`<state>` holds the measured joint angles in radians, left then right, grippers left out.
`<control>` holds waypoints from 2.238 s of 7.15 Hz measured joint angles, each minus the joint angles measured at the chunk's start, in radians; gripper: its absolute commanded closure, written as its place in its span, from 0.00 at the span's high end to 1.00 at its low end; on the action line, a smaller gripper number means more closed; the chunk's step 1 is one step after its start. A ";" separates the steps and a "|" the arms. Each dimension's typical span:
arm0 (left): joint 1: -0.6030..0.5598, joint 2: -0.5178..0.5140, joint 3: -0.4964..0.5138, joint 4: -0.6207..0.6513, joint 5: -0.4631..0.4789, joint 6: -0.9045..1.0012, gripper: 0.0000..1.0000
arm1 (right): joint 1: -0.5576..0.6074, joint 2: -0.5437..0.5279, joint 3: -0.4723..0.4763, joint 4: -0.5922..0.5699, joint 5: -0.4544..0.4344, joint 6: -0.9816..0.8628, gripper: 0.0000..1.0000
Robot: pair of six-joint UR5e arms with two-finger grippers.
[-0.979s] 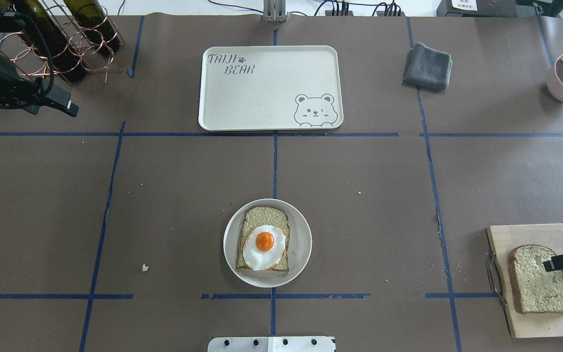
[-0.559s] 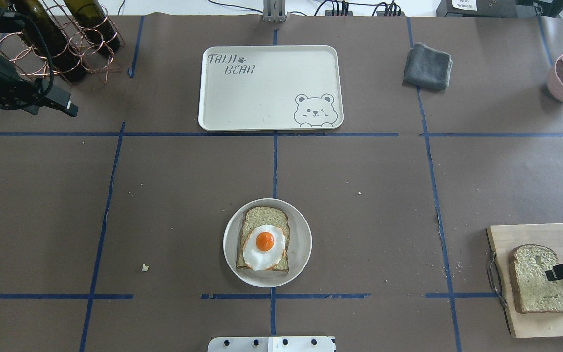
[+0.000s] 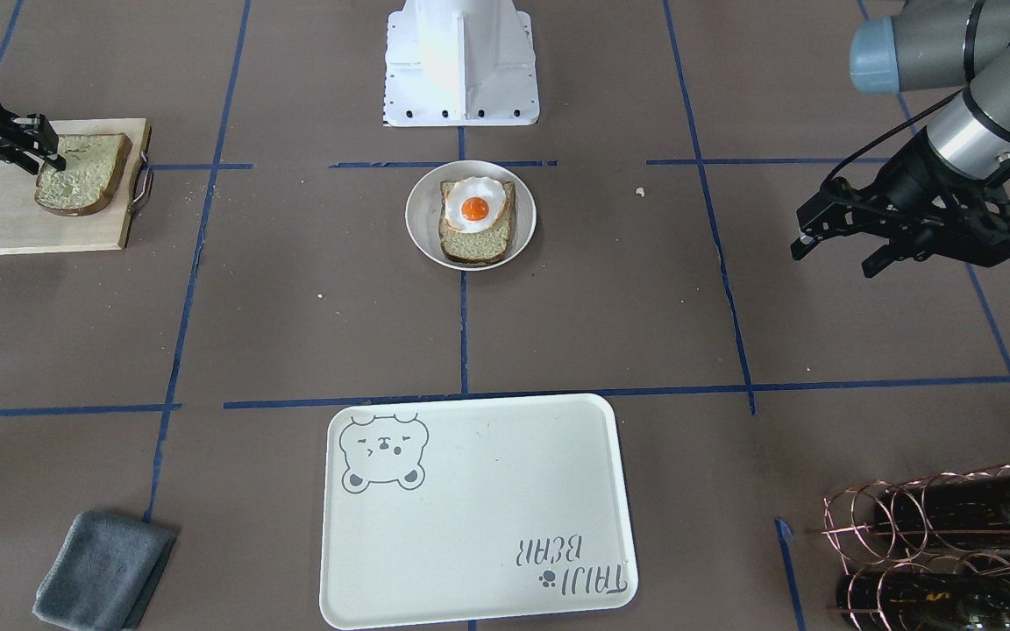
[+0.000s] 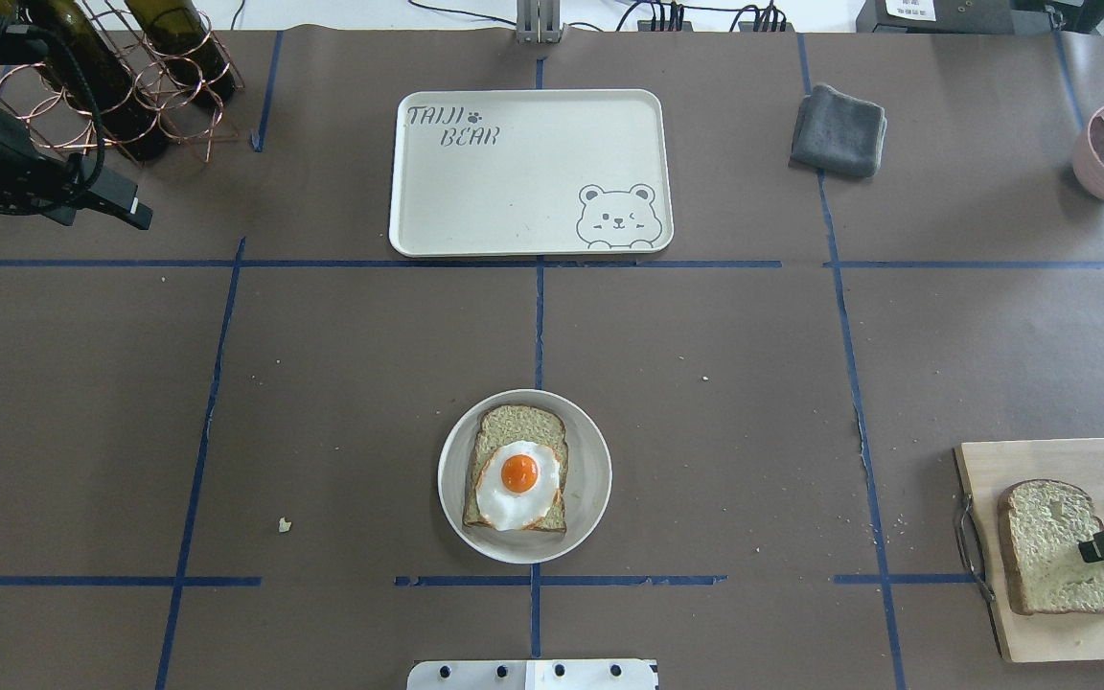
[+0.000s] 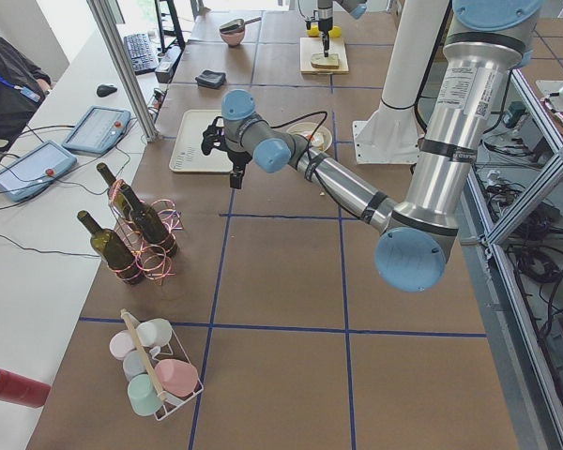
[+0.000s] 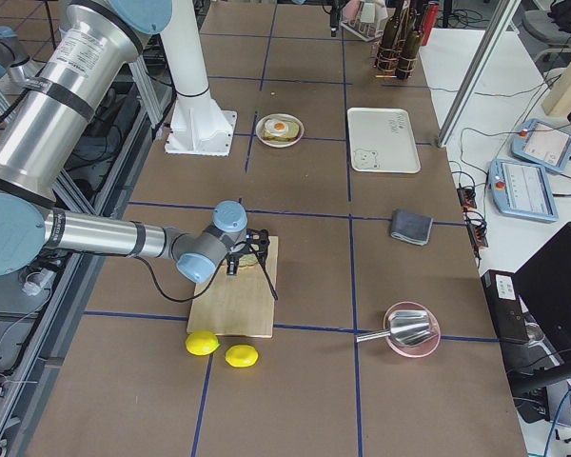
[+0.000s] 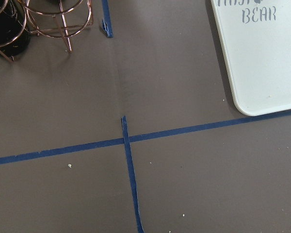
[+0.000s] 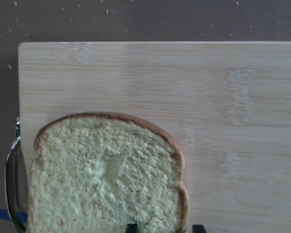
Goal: Make sandwich and place on tray
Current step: 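Grasp the bread slice edge with the right gripper and lift it, then carry the bread slice over the egg toast and lay it on top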
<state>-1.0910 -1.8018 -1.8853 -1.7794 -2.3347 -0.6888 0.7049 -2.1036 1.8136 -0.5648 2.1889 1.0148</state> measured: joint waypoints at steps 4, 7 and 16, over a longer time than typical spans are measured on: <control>0.000 0.001 0.000 0.000 0.000 0.000 1.00 | -0.001 -0.001 0.000 -0.001 0.000 0.000 0.00; 0.000 0.003 0.000 0.000 0.001 -0.002 1.00 | 0.004 -0.010 0.007 0.050 0.001 0.000 0.00; -0.001 0.007 0.004 0.001 0.001 -0.003 1.00 | 0.422 0.317 0.121 0.102 0.423 0.234 0.00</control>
<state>-1.0917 -1.7950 -1.8816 -1.7779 -2.3342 -0.6918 1.1265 -1.7869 1.9349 -0.4625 2.6114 1.2492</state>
